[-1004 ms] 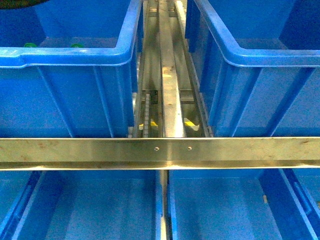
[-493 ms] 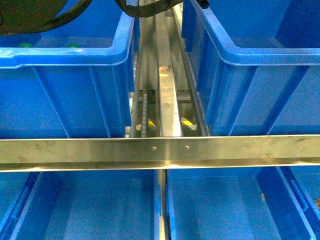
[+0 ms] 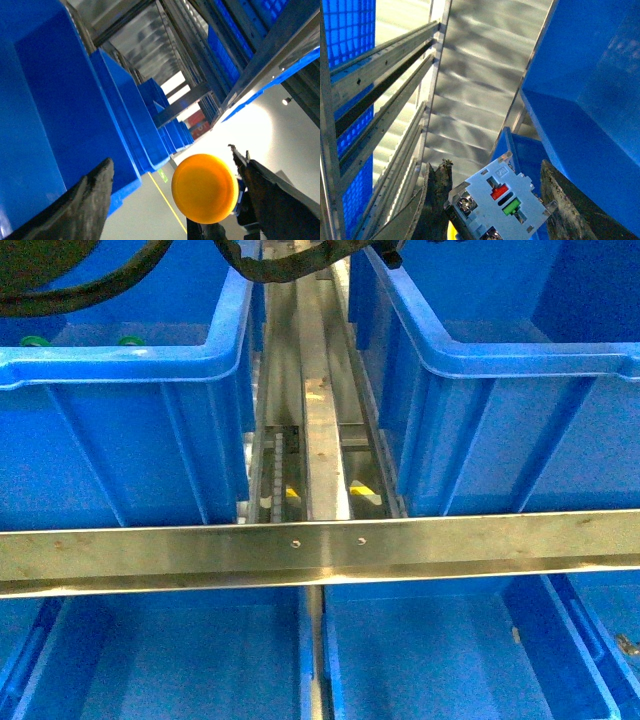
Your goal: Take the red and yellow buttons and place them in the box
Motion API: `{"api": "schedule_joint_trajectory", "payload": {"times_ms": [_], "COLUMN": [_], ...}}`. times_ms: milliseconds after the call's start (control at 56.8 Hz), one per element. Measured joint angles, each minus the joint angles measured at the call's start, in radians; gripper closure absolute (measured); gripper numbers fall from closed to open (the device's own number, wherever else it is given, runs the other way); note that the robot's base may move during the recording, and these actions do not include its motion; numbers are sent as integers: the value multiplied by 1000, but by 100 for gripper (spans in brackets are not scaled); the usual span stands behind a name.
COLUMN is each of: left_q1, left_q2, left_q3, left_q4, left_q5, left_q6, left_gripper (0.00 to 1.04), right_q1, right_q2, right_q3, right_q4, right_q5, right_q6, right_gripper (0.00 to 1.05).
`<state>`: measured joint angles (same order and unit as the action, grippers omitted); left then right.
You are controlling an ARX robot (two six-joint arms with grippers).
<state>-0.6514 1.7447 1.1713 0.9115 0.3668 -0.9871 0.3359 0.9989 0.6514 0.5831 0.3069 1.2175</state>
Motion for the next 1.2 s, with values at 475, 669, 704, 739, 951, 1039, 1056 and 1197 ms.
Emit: {"api": "schedule_joint_trajectory", "payload": {"times_ms": [475, 669, 704, 739, 951, 1039, 1056, 1197], "left_q1": [117, 135, 146, 167, 365, 442, 448, 513], "left_q2": [-598, -1006, -1043, -1088, -1239, -1285, -1291, -1397], "left_q3": [-340, -589, -609, -632, -689, -712, -715, -771], "left_q4": [-328, -560, -588, -624, -746, -760, -763, -839], "left_q5": [-354, -639, -649, -633, -445, -452, -456, -472], "left_q6": [386, 616, 631, 640, 660, 703, 709, 801], "left_gripper": [8, 8, 8, 8, 8, 8, 8, 8], "right_q1": [-199, -166, -144, -127, 11, 70, 88, 201], "right_q2": [-35, -38, -37, -37, -30, -22, -18, -2], "right_q3": [-106, -187, -198, -205, -211, -213, -213, -216], "right_q4": [-10, 24, 40, 54, 92, 113, 117, 171], "right_q5": [-160, -135, -106, -89, 135, 205, 224, 321], "right_q6": [-108, -307, -347, -370, -480, -523, -534, -610], "right_gripper": [63, 63, 63, 63, 63, 63, 63, 63]}}
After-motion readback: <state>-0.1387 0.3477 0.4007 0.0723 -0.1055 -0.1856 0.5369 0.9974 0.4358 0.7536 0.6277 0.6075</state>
